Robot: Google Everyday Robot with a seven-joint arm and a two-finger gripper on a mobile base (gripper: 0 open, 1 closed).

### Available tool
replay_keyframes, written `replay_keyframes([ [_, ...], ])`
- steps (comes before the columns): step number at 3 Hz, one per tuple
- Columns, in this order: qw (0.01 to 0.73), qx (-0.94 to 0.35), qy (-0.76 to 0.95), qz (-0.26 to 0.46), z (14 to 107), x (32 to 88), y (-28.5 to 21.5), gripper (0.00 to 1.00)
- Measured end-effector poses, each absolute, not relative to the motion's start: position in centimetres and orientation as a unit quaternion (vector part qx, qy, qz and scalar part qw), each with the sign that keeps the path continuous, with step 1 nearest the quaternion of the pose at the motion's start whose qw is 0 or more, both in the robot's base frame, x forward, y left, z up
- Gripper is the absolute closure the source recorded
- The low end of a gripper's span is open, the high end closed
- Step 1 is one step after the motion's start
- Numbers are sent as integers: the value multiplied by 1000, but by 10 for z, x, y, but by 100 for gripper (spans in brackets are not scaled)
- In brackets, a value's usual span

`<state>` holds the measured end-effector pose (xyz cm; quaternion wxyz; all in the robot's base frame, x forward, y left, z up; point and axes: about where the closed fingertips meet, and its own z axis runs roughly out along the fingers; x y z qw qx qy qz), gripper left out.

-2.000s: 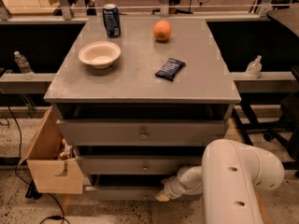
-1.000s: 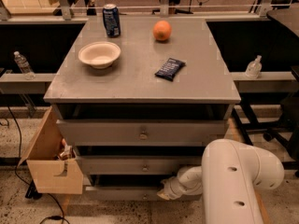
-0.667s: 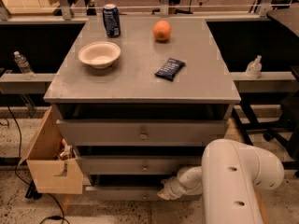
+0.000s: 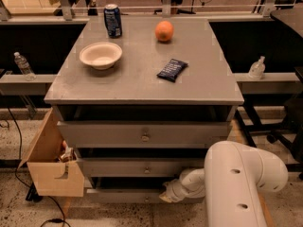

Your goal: Open bottom drawer

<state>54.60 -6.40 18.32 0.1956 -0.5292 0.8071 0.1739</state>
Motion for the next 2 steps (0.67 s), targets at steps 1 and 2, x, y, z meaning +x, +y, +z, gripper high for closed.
replay_keyframes([
  [1, 196, -529, 807, 174, 183, 546, -64, 100],
  [2, 196, -529, 807, 174, 184, 546, -64, 100],
])
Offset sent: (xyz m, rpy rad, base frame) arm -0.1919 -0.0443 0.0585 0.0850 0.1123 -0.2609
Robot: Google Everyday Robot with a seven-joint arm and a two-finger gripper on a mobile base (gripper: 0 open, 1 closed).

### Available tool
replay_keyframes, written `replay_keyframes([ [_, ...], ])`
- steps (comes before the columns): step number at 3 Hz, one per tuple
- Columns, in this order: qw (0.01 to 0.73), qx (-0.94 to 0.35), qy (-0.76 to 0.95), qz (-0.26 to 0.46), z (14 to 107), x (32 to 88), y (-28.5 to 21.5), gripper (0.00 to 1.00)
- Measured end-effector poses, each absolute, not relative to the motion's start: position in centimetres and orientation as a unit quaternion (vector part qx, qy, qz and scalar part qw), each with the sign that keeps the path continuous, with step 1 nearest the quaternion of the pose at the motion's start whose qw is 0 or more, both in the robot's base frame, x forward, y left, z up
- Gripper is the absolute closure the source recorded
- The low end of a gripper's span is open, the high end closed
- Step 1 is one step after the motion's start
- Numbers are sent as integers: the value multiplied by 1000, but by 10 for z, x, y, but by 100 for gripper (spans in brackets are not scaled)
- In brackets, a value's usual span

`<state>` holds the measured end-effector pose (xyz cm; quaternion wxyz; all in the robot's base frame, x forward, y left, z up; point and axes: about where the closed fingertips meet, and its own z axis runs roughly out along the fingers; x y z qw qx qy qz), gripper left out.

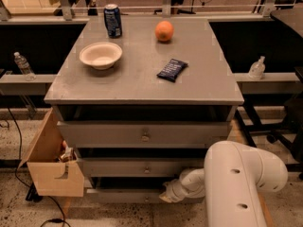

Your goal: Open bottom drawer

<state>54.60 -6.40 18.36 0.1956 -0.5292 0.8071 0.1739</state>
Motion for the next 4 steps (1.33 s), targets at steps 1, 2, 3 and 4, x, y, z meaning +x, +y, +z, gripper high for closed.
replay_keyframes([
  [1, 196, -529, 807, 174, 184, 546, -64, 82],
  [2, 196, -529, 807, 174, 184, 546, -64, 59],
  [3, 196, -529, 807, 174, 184, 546, -64, 36],
  [4, 195, -529, 807, 174, 184, 546, -64, 12],
])
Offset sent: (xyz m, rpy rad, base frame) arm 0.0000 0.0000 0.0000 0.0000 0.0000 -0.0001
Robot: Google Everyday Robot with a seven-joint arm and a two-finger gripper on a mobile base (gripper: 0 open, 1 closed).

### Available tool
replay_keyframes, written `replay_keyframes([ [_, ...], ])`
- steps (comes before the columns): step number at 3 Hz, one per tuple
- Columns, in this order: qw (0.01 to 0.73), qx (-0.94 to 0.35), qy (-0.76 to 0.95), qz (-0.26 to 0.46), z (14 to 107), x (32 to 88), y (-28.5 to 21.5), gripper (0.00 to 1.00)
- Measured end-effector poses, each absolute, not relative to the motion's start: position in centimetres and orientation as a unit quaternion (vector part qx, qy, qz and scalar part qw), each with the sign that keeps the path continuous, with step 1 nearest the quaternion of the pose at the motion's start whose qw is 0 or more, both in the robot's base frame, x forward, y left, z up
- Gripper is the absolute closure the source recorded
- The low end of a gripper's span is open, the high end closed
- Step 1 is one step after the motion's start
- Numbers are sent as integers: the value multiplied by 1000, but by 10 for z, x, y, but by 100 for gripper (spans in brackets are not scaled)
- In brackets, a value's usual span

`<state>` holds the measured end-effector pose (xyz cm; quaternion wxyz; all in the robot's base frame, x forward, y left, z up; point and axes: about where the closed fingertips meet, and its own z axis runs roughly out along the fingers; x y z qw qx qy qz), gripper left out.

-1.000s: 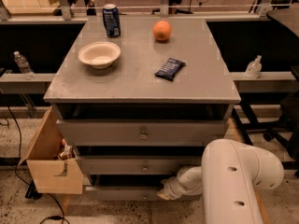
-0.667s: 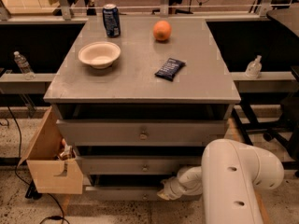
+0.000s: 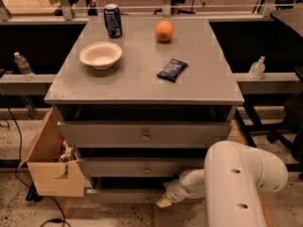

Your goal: Open bottom drawer

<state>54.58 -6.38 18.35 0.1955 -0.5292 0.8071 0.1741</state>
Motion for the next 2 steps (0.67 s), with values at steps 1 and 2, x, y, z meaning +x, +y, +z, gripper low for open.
replay_keyframes([
  [1, 195, -529, 807, 174, 183, 546, -64, 0],
  [2, 195, -529, 807, 174, 183, 546, -64, 0],
])
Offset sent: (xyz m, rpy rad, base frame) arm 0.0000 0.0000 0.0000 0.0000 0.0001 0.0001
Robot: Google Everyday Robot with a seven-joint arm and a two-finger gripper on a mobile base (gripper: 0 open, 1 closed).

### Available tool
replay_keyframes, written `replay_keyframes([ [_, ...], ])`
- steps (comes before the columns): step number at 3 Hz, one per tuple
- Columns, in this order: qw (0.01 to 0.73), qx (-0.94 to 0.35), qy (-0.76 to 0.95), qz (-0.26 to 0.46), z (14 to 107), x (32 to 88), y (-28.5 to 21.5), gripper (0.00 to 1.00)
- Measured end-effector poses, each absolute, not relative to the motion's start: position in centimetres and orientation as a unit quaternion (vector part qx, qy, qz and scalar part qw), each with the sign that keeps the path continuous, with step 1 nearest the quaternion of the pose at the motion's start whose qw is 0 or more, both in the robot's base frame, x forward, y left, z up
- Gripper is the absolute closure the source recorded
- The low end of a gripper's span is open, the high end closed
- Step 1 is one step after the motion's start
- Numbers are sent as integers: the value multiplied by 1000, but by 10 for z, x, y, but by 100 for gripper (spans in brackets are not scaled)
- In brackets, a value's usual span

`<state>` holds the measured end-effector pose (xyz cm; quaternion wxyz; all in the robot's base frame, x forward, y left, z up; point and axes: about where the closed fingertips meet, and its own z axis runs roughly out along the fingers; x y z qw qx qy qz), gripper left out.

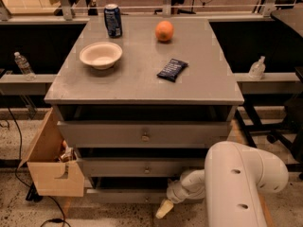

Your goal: Open bottom drawer

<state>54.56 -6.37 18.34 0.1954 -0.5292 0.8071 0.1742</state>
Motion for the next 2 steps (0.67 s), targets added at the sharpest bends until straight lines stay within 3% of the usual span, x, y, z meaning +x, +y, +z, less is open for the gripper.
replay_keyframes([
  [2, 149, -545, 811, 153, 172, 554, -56, 0],
])
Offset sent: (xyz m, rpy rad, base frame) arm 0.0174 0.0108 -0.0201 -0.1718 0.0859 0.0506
